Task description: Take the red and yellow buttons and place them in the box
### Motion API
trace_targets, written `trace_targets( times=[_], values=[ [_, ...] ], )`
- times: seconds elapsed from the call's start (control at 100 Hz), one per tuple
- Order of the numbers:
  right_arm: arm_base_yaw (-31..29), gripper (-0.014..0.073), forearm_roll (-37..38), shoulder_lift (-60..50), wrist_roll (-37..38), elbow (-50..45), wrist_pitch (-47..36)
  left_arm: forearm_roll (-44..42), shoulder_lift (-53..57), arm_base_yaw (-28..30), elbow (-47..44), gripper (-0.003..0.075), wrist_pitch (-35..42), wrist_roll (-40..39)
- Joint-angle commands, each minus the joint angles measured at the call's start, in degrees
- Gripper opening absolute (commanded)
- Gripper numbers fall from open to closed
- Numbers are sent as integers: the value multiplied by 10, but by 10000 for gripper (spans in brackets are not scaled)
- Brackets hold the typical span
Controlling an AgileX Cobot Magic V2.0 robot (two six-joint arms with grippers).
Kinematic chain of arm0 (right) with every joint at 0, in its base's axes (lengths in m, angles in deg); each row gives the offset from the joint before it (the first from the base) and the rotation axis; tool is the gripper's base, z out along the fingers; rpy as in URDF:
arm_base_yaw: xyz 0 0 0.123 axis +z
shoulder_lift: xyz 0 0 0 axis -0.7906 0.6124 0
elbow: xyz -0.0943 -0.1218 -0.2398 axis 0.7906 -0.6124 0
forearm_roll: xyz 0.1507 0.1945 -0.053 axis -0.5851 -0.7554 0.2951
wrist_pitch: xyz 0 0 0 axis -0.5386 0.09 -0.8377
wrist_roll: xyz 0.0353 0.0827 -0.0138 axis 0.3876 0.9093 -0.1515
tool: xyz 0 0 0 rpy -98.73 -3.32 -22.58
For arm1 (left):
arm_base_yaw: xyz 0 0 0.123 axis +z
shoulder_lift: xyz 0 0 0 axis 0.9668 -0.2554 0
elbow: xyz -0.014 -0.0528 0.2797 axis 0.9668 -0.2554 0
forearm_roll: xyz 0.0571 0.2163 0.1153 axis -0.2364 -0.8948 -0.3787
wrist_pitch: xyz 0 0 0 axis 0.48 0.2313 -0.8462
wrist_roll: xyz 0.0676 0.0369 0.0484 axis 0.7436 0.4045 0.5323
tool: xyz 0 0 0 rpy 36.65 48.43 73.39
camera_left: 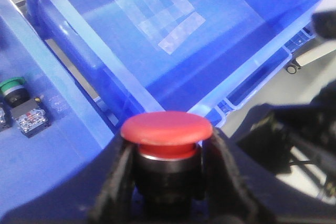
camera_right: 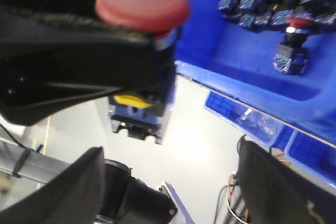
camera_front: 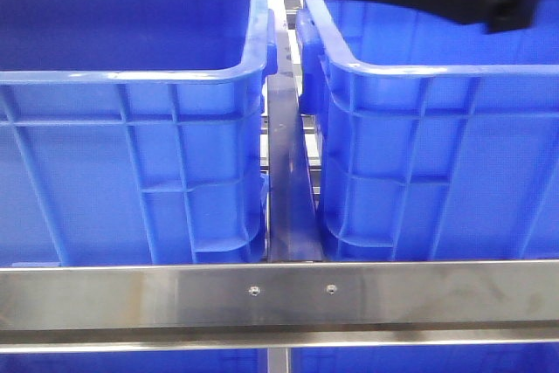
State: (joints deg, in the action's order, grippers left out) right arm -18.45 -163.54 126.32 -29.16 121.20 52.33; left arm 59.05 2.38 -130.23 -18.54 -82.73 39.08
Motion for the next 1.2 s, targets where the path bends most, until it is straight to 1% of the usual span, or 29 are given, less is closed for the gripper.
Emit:
trace_targets(
  times=[0.0,0.09,0.17,0.71,0.78,1.04,1.11,1.19],
  values=[
    [29,549,-35,3,-17,36,-17,-4,17,-4,15,-19,44,1],
    [51,549,-35,11,-23,51,-40,-4,17,-4,15,-19,44,1],
    [59,549,-35,19,-26,64,-44,-4,17,-4,15,-19,44,1],
    [59,542,-35,42,-44,91,-42,-1,17,-4,15,-19,47,0],
    [59,509,-35,42,-47,95,-40,0,17,-4,15,-19,47,0],
    [59,337,-35,43,-49,98,-32,3,17,-4,15,-19,53,0],
    [59,278,-35,43,-49,98,-28,4,17,-4,15,-19,55,0],
    [59,184,-35,43,-49,98,-22,5,17,-4,15,-19,55,0]
  ],
)
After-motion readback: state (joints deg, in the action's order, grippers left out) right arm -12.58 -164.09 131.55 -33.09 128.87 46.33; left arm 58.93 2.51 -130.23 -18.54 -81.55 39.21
